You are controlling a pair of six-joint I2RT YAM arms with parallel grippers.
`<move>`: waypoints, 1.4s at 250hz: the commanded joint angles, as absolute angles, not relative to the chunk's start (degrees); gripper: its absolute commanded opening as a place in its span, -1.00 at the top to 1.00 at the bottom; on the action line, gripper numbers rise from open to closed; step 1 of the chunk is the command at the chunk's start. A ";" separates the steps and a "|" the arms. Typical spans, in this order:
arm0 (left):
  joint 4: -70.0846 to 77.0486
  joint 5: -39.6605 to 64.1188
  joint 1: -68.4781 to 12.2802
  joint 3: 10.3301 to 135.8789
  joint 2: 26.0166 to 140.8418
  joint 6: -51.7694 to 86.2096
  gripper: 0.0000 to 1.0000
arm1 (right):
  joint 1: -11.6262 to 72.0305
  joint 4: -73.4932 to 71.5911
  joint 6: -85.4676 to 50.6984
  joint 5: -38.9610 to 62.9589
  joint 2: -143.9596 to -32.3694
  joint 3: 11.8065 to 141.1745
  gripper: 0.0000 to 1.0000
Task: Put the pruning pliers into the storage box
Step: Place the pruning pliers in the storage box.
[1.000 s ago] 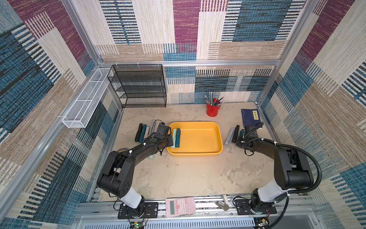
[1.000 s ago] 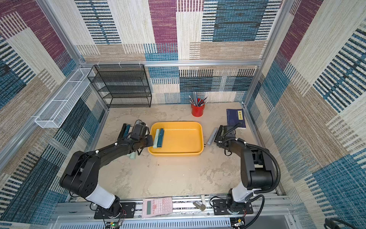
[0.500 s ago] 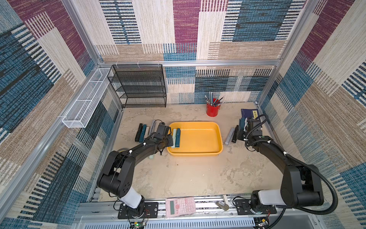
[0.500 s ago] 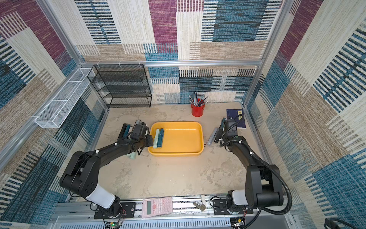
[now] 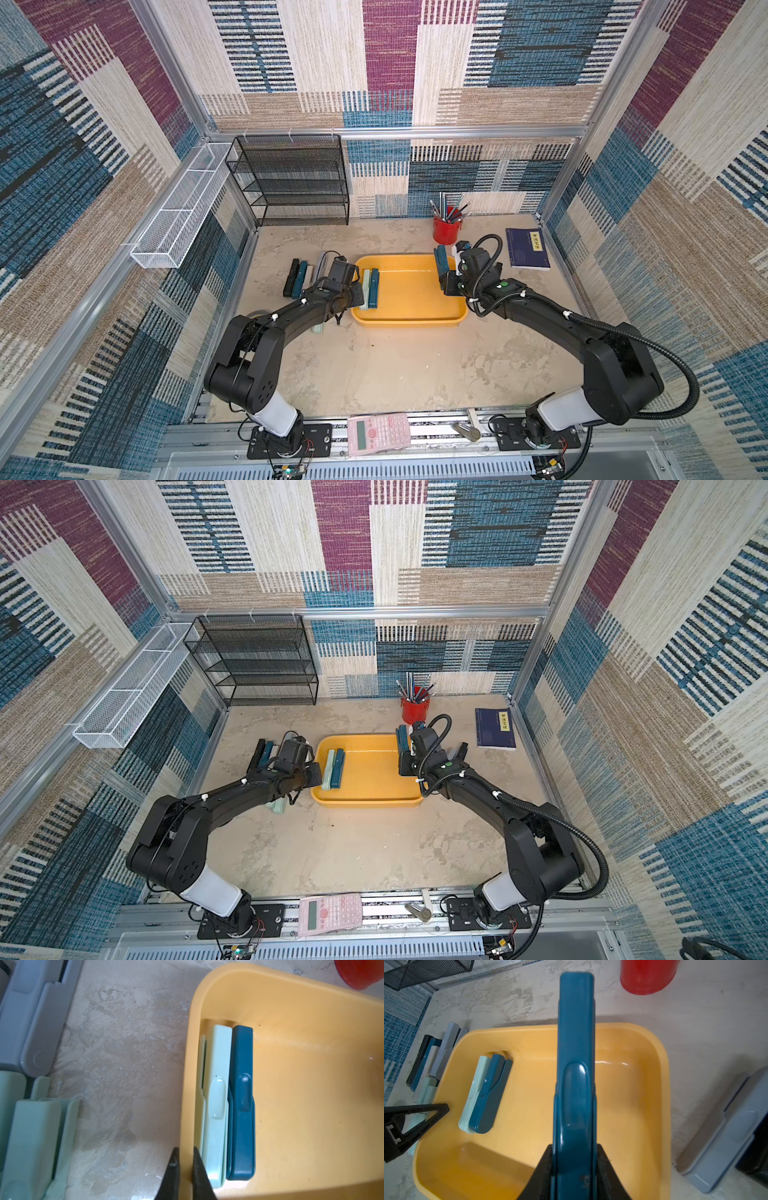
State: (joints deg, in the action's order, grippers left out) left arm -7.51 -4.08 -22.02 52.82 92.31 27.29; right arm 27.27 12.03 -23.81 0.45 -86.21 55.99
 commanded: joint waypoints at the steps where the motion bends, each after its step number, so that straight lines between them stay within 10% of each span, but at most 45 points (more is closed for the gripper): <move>1: -7.16 -4.12 -22.05 52.97 92.37 29.17 1.00 | 29.52 6.83 -27.70 1.63 -87.97 57.06 0.48; 350: -4.26 -3.87 -22.06 50.67 91.14 30.56 1.00 | 41.90 4.39 -38.71 2.99 -117.18 74.94 0.38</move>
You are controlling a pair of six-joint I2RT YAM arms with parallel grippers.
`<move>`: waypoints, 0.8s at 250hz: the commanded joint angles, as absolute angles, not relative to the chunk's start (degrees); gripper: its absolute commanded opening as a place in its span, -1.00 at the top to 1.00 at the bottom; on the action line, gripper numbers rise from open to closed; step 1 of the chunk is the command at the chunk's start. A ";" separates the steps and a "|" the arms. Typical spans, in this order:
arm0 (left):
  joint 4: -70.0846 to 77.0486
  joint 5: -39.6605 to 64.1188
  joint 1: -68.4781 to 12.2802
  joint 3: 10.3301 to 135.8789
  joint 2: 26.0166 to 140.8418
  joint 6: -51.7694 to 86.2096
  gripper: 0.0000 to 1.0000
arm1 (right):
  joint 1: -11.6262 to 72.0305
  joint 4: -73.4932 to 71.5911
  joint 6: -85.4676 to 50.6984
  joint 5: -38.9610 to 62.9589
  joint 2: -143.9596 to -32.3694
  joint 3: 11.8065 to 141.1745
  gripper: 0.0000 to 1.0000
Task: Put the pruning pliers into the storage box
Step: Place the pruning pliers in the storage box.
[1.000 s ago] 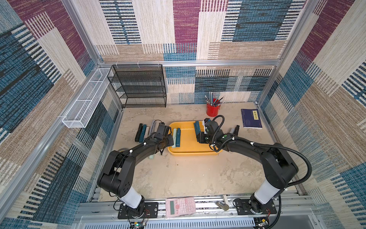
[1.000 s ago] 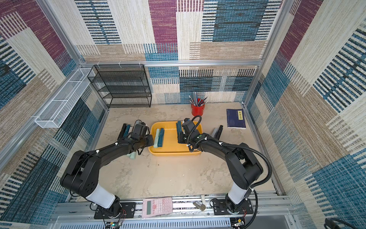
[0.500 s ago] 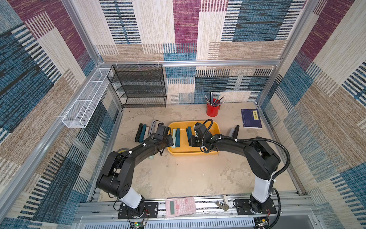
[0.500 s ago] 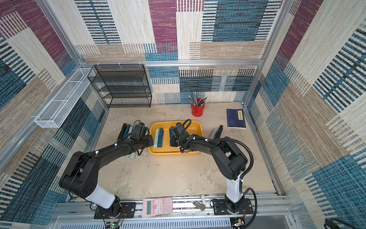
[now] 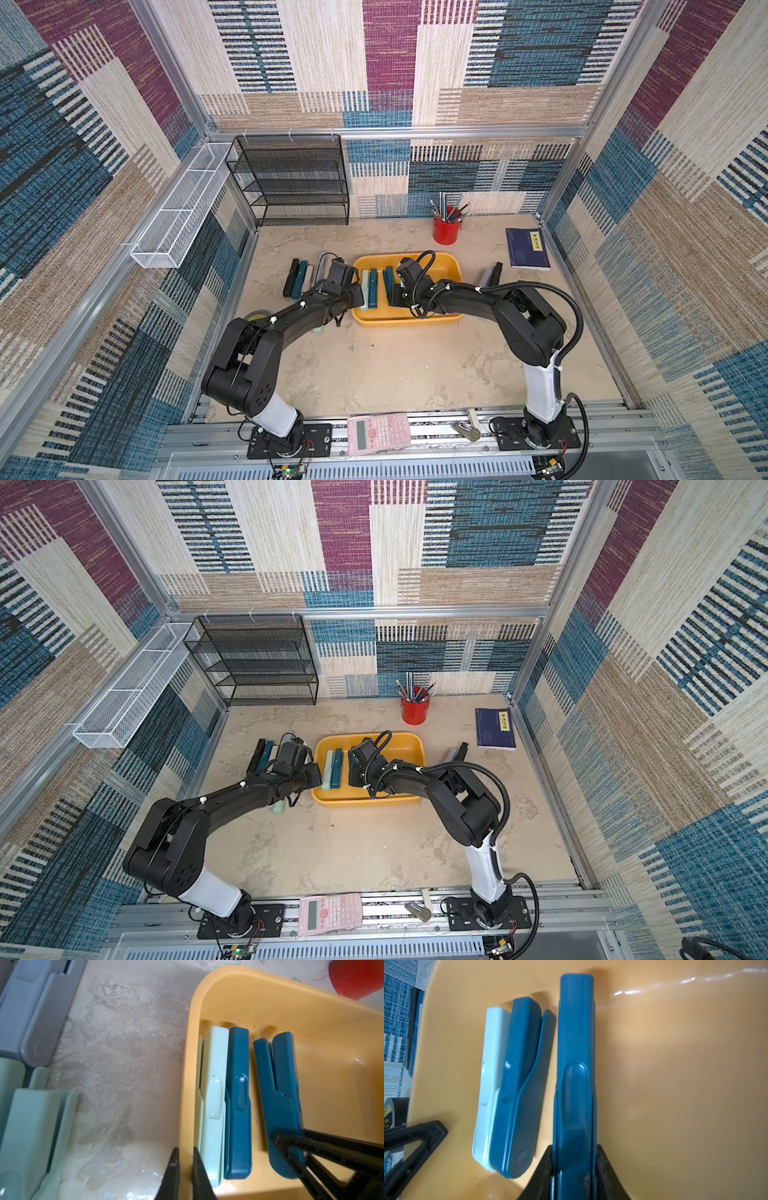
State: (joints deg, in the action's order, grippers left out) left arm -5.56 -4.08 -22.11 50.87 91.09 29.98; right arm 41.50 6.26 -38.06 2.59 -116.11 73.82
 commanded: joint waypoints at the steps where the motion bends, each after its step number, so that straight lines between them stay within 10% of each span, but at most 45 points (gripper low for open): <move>1: -4.28 -3.87 -22.06 50.65 91.14 30.57 1.00 | 41.91 4.39 -38.74 2.94 -117.21 75.00 0.38; 200: -3.88 -3.11 -22.02 51.05 92.29 30.20 1.00 | 42.13 2.32 -38.07 6.25 -117.19 76.55 0.11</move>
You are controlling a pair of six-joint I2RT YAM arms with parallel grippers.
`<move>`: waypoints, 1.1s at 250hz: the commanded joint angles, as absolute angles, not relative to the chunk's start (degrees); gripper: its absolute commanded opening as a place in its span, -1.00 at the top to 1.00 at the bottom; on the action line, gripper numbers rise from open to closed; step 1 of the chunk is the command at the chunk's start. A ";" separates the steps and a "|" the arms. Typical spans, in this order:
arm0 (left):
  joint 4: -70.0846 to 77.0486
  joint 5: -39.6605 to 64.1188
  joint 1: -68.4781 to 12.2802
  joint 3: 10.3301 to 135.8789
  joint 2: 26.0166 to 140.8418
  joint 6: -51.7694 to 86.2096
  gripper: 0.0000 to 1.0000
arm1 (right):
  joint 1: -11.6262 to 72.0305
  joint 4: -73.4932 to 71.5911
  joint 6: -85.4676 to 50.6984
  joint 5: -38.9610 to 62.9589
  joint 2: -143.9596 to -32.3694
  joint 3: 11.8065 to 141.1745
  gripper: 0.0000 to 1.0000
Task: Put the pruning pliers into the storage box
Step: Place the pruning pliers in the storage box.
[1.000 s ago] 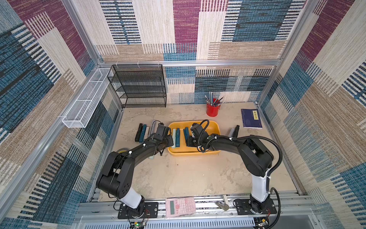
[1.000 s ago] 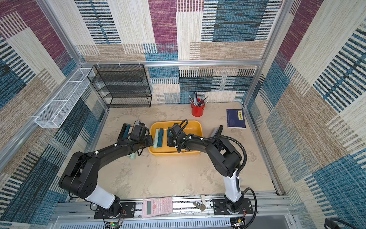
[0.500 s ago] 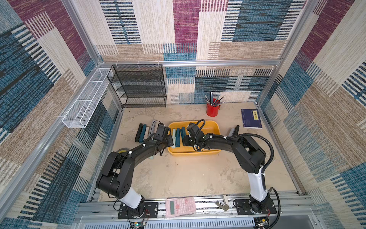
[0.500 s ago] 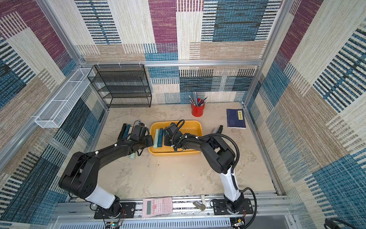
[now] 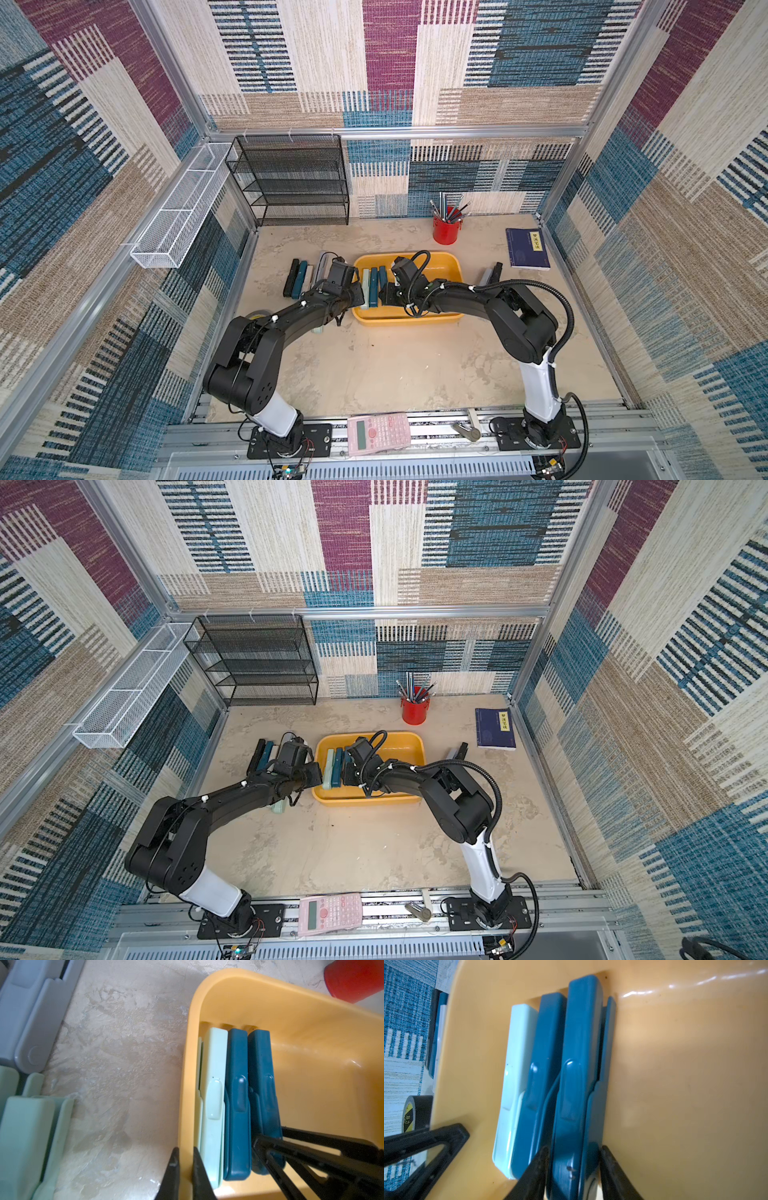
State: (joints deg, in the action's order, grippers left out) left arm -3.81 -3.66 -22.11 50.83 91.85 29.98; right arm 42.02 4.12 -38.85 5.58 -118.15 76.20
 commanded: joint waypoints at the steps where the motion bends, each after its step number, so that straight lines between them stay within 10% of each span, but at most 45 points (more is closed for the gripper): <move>1: -3.87 -3.14 -22.00 51.06 92.29 30.13 1.00 | 42.11 2.35 -38.11 6.24 -117.22 76.55 0.11; 275: -4.09 -3.88 -22.03 50.63 91.57 29.84 1.00 | 33.40 8.21 -30.08 -0.35 -101.16 71.28 0.08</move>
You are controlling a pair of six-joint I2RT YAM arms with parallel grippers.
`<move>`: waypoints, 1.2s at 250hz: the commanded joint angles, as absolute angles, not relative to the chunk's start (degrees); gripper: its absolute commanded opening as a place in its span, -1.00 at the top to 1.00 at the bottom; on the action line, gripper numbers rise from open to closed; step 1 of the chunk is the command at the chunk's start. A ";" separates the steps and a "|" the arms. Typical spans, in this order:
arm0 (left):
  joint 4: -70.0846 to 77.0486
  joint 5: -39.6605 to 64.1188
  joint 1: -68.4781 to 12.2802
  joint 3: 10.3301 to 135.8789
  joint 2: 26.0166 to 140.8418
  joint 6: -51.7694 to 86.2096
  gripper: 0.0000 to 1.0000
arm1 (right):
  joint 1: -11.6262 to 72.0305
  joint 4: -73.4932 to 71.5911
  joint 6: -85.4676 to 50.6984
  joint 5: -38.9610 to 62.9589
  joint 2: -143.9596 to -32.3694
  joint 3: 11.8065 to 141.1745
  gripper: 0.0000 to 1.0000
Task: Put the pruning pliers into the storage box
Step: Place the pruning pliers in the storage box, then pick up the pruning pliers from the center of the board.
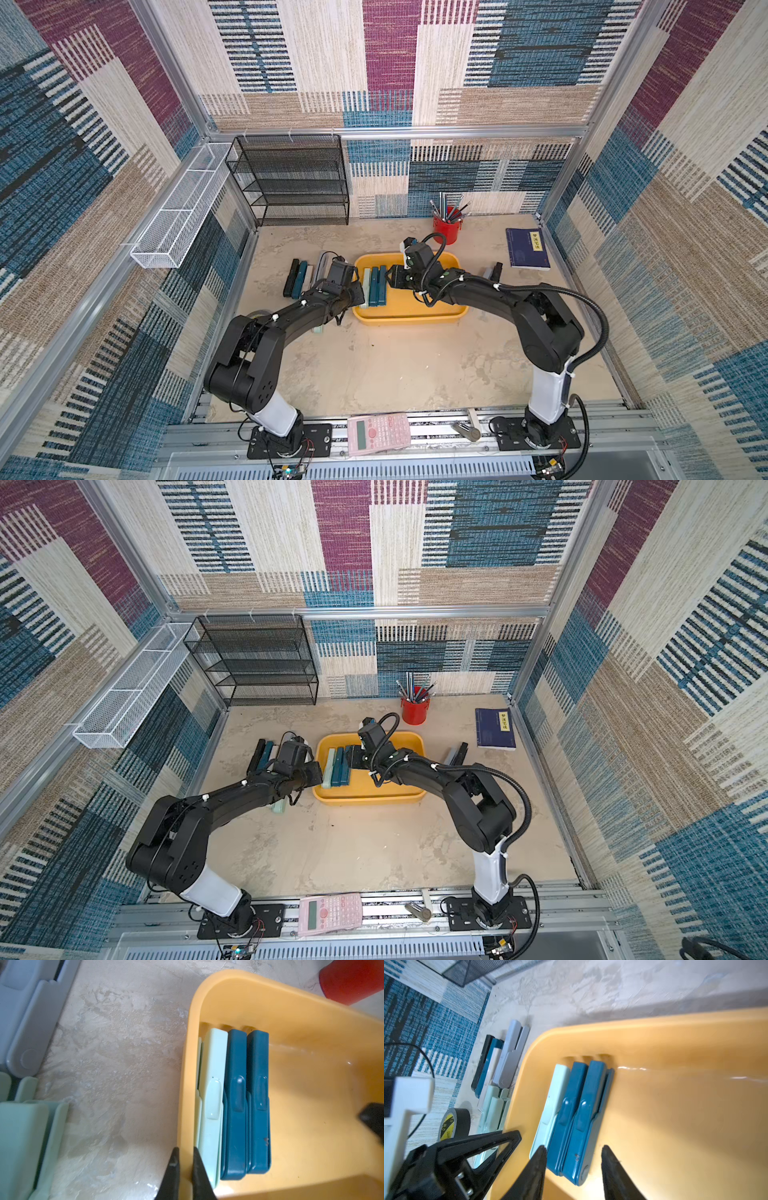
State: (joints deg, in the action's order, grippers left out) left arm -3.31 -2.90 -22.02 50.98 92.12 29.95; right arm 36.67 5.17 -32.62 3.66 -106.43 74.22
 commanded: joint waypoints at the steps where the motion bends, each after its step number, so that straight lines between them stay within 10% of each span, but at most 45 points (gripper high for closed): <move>1: -4.11 -3.87 -22.05 50.63 91.58 29.77 1.00 | 33.22 8.28 -30.07 -0.44 -100.94 71.15 0.08; 149: -5.95 -4.57 -21.88 52.10 91.91 27.59 1.00 | 6.20 20.96 -20.97 -9.30 -80.88 50.15 -0.05; 300: -5.84 -4.49 -21.88 51.84 92.20 27.77 1.00 | 5.45 14.43 -20.83 -3.96 -90.85 49.22 -0.12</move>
State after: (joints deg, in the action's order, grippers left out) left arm -5.52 -3.95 -21.96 51.77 92.03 29.50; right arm 5.43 17.43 -20.78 -5.02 -89.41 48.69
